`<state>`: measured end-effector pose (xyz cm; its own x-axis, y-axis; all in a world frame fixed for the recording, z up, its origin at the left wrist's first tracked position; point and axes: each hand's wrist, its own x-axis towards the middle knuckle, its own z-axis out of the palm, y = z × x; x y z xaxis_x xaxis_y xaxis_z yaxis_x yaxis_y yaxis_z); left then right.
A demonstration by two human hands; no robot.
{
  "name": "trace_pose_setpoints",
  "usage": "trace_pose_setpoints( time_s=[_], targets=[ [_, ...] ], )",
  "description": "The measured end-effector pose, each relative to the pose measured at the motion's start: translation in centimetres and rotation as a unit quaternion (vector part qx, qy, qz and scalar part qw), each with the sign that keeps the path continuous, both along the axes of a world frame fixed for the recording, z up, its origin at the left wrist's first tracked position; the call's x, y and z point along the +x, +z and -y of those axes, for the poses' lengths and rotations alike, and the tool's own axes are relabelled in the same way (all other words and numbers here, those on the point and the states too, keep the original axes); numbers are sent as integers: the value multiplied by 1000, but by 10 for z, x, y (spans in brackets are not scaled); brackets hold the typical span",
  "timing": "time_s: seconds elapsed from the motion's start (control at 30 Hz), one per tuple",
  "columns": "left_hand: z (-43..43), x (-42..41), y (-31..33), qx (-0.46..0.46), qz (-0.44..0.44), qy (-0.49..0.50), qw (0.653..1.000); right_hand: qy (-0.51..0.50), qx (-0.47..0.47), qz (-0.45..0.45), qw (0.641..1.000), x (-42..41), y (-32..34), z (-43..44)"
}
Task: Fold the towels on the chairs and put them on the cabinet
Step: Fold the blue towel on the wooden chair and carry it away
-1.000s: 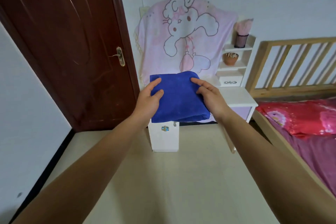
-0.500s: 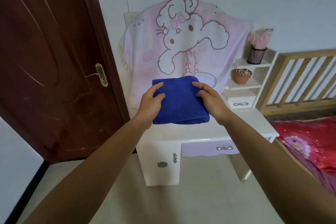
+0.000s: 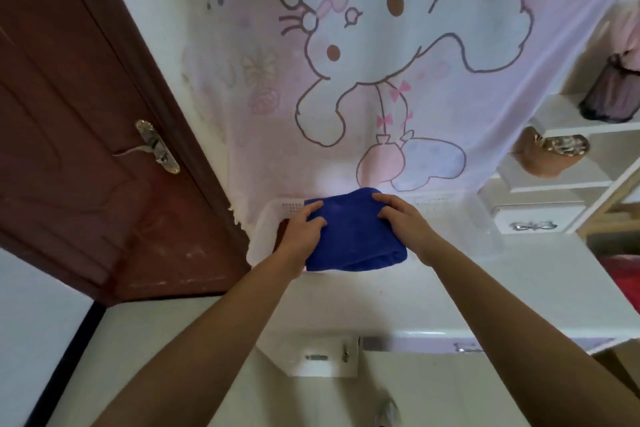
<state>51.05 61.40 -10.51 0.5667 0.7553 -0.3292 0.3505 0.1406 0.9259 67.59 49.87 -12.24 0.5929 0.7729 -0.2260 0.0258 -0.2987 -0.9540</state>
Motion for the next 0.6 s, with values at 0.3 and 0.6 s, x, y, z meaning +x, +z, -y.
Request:
trace_pose_setpoints(
  time_s=[0.3, 0.6],
  targets=[
    [-113, -9, -42, 14, -90, 61, 994, 144, -85, -20, 986, 10, -52, -132],
    [-192, 4, -117, 24, -161, -79, 983, 68, -160, -149, 973, -7, -121, -168]
  ],
)
